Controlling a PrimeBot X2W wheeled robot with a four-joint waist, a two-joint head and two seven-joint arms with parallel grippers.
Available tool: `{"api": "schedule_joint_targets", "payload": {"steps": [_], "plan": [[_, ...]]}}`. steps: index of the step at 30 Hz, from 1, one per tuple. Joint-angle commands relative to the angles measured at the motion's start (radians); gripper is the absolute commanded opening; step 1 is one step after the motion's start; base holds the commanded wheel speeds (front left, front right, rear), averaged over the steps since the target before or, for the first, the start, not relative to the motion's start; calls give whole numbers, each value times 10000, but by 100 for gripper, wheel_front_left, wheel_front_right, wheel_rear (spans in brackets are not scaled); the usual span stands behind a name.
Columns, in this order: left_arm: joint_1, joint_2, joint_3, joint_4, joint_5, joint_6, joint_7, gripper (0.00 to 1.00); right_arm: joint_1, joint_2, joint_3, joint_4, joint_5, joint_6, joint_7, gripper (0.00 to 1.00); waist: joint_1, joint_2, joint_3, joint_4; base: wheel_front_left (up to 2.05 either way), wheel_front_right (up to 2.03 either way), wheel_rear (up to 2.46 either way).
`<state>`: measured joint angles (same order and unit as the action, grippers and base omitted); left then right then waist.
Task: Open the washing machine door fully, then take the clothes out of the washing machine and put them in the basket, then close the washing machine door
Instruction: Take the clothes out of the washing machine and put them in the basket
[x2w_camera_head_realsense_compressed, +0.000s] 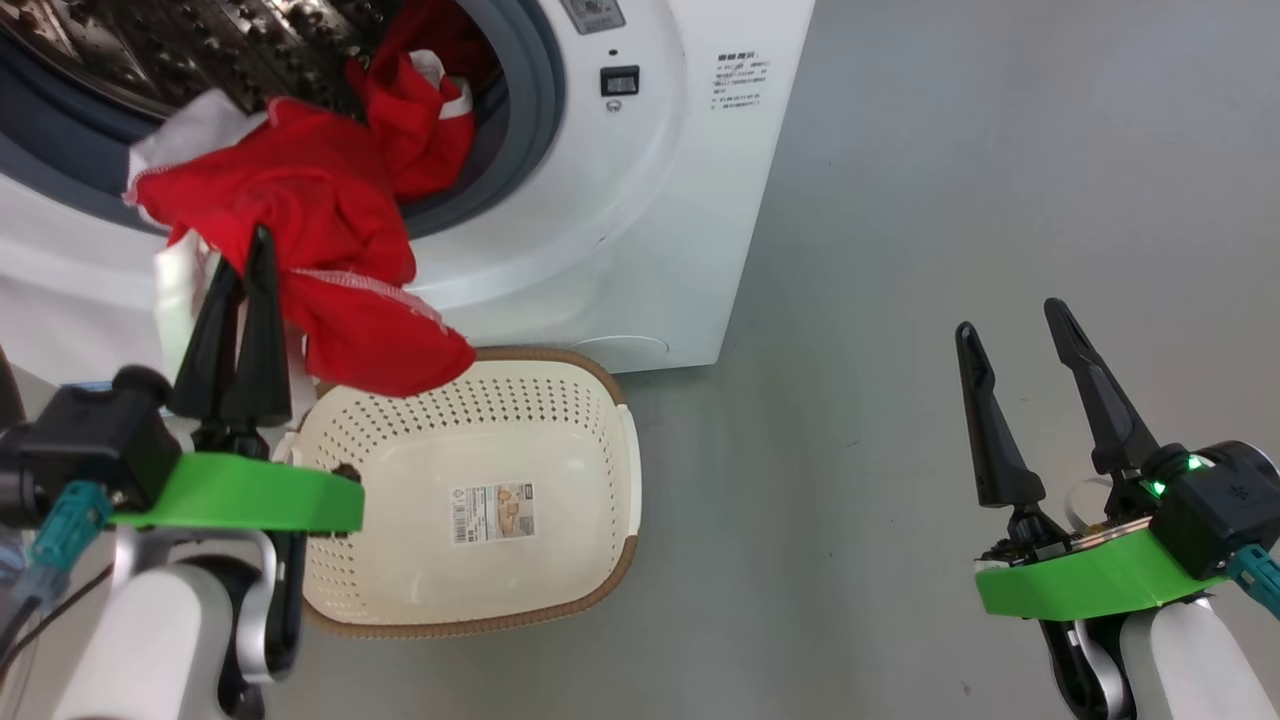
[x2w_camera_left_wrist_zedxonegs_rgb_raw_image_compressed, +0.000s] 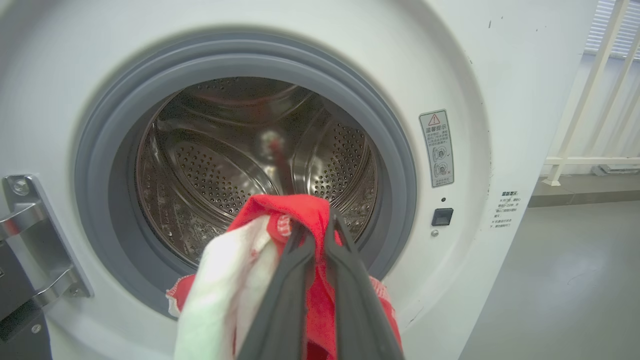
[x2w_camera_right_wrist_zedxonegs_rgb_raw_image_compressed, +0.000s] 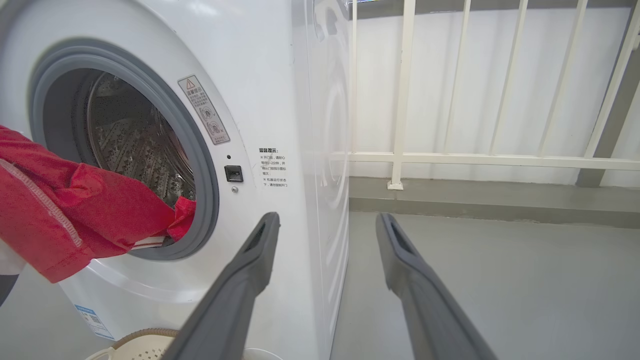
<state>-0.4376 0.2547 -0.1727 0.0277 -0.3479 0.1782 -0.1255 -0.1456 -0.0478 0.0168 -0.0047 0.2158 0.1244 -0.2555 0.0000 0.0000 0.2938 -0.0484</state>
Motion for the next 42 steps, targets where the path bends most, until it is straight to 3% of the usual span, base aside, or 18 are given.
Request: {"api": "schedule_joint_targets", "payload": {"steps": [1,7,13,14,16,23,34,42], "plan": [[104,283,328,-504,-59,124,45,0,109,-24,200,-302,-53,63,-63,100,0,0,-52,15,0,0,0],[755,193,323,-1037,-183,350,243,0,141,-24,156,-405,-33,63,-63,100,0,0,19,48,0,0,0],[1067,-198,188,-263,-526,317,90,0,80,-24,183,-449,-25,63,-63,100,0,0,216,37,0,0,0],[1047,-265,192,31,-645,241,25,0,65,-24,178,-451,-29,63,-63,100,0,0,249,40,0,0,0],[666,-737,354,1879,-1617,-511,-466,0,-57,-24,209,-474,-51,63,-63,100,0,0,485,48,0,0,0],[-430,-1130,294,4512,-1947,-1314,-1052,0,-231,-24,145,-544,-10,63,-63,100,0,0,1048,102,0,0,0],[-1972,-1485,470,7465,-1746,-2009,-1353,0,-623,-24,263,-606,-84,63,-63,100,0,0,1874,84,0,0,0],[-2644,-1648,860,8916,-1184,-2163,-1360,0,-832,-24,371,-594,-96,63,-63,100,0,0,2392,7,0,0,0]]}}
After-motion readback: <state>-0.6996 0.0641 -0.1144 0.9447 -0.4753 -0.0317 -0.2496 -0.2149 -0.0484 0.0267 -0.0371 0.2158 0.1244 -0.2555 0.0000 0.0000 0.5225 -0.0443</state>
